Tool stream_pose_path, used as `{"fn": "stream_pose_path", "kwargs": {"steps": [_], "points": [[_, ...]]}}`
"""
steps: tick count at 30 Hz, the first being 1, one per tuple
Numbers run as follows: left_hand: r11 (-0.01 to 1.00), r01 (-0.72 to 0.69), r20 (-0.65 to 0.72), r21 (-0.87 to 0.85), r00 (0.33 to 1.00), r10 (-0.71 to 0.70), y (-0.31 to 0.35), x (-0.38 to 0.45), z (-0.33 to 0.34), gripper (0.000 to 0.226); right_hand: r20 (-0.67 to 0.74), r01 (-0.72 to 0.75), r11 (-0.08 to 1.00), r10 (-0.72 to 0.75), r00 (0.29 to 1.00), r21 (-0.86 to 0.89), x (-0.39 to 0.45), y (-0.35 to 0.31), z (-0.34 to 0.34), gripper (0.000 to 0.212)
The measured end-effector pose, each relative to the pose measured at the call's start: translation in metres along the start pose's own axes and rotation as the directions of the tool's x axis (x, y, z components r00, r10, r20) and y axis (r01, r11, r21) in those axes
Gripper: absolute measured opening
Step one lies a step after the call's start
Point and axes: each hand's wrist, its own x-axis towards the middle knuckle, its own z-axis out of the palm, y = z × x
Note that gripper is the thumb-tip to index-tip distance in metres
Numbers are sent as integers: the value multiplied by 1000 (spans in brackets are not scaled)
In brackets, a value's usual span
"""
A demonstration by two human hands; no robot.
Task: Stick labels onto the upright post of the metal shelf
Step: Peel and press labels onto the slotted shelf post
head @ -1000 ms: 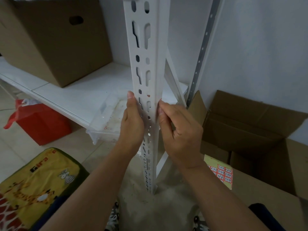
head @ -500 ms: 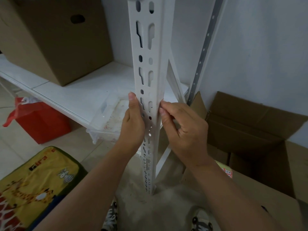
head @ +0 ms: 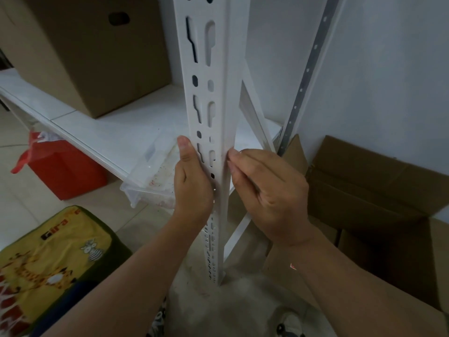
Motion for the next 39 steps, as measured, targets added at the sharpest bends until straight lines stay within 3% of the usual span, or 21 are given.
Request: {"fn": "stream_pose_path", "kwargs": {"steps": [13,25,31,39], "points": [[998,45,-11,-39,999,-45,4,-4,1,54,-52,-7,1000,7,999,17,2,-4,4,14],[998,63,38,6,997,-63,9,-6,-2,50,114,11,1000,-10,993,-14,-3,4,-6,17],[999,52,67,8,996,-53,7,-4,-3,52,-23,-61,998,62,998,18,0,-3,-8,17],[998,62,69,2,996,-62,7,-5,-3,51,-33,-83,996,84,996,37,3,-6,-1,19]]}}
